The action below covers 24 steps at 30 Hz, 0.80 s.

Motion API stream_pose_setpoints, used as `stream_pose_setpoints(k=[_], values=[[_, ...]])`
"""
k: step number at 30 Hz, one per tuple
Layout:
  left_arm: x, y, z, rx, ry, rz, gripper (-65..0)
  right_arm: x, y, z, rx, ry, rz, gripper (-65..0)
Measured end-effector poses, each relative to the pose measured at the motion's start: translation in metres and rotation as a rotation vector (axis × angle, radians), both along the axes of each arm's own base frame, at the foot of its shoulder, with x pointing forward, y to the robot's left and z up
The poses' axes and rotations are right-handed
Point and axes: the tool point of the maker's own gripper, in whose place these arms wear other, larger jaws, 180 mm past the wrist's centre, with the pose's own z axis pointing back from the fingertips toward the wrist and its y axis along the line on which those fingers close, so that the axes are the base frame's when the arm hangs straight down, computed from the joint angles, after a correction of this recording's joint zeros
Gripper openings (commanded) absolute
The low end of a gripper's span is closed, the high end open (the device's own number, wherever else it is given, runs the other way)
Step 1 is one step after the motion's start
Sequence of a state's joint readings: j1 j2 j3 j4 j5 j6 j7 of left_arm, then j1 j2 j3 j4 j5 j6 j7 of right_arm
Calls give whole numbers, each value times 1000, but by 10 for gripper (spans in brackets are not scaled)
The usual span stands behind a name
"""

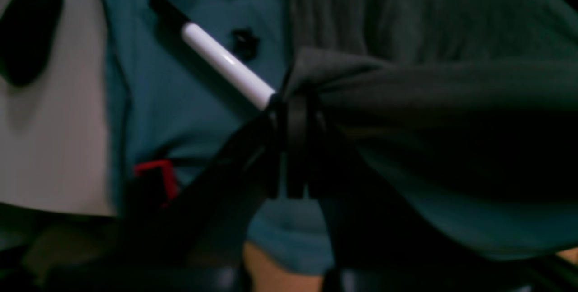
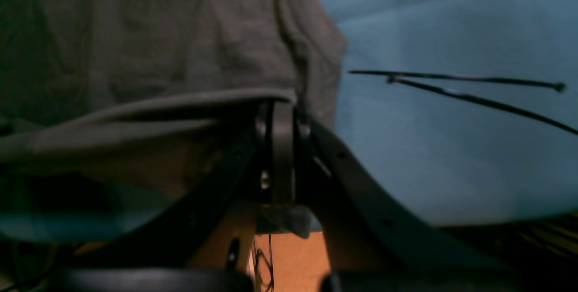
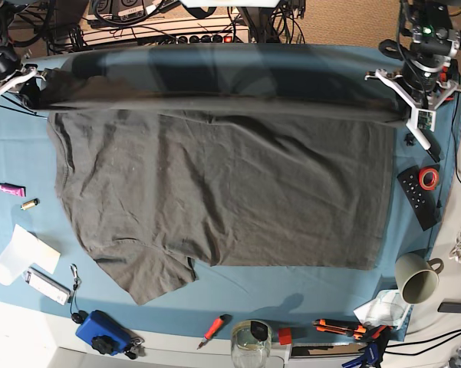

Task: Fold the T-shirt properly
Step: 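Lower the held shoulder edge with both grippers onto the shirt body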

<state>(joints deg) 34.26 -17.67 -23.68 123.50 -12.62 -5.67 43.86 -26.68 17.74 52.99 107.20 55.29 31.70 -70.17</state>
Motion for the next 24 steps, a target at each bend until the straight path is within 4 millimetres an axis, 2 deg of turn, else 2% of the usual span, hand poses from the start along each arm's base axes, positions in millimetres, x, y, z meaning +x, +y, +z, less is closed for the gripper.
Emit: stream_pose_setpoints(k=[2,6,9,11,17,21,24], values=[[-5,11,0,53,22,-1,-650,2,9,-8,4,26,32,-650],[-29,32,-6,149,109,14,-650,7,34,-23,38,68,103,-650],[-34,33,-8,152,128,11,-650,7,45,-33,37,104,138,-650],[-34,29,-9,124,126,8,-650,6,45,-37,38,120,122,-650],[-16,23,0,114,57,-23,-650,5,41,-39,17,133,105,-650],[-17,20,-2,86,57,-25,-650,-1,26,-44,-28,180,43,-650],[-23,19,-6,79,94,-20,-650,-7,9,-39,-51,182,-22,-650]])
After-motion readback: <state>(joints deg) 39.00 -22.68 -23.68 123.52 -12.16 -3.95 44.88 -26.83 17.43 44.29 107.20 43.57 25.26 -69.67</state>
